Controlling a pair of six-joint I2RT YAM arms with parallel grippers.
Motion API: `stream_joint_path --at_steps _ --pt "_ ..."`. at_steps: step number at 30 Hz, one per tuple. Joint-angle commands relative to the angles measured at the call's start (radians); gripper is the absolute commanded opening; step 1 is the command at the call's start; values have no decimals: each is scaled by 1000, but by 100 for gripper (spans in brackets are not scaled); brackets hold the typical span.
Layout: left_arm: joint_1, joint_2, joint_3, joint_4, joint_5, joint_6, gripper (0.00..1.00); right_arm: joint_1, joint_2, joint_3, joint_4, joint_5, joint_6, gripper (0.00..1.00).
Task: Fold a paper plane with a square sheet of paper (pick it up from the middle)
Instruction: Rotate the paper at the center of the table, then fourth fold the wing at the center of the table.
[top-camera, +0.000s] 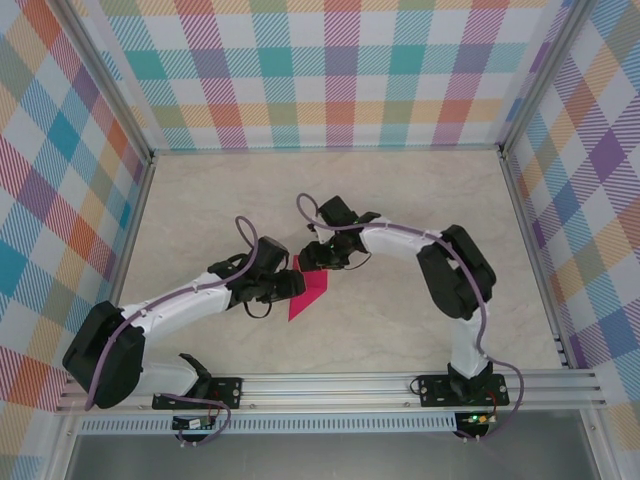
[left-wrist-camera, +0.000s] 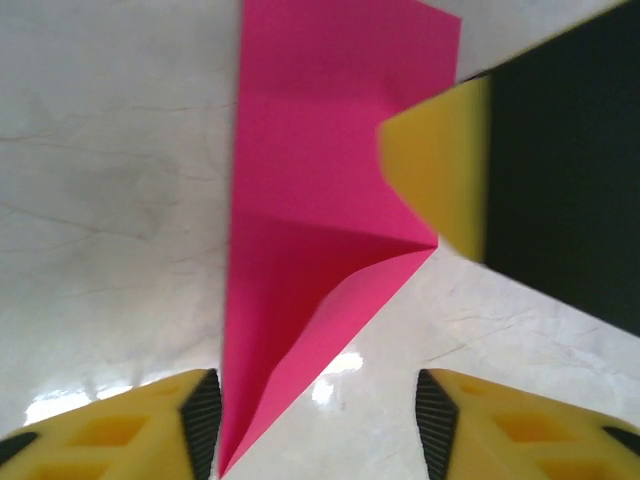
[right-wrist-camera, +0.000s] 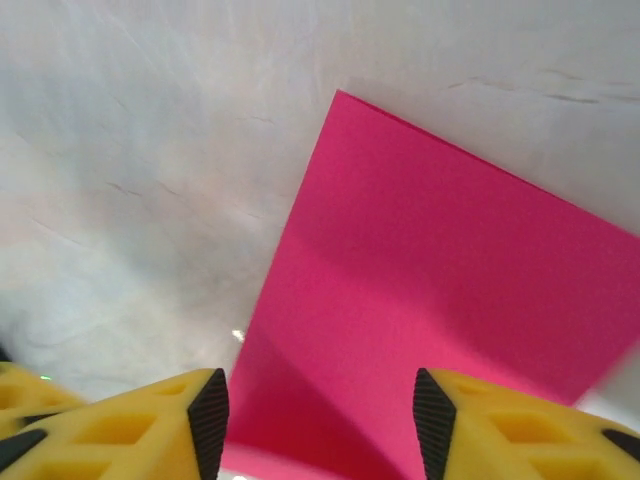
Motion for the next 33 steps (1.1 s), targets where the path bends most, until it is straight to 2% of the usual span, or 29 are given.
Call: stream_joint_path --at_steps 1,8,13,19,33 --pt "9 45 10 37 16 61 47 -33 -120 -61 48 3 130 59" --pt "9 134 46 14 -5 128 42 -60 -223 -240 110 -16 213 73" --pt "10 157 51 15 -43 111 35 -64 -229 -339 177 -67 275 77" --pt "12 187 52 -25 -141 78 29 -64 -215 -419 315 -171 366 78" --pt "12 189 43 -22 -144 66 28 -35 -132 -383 355 -223 399 73"
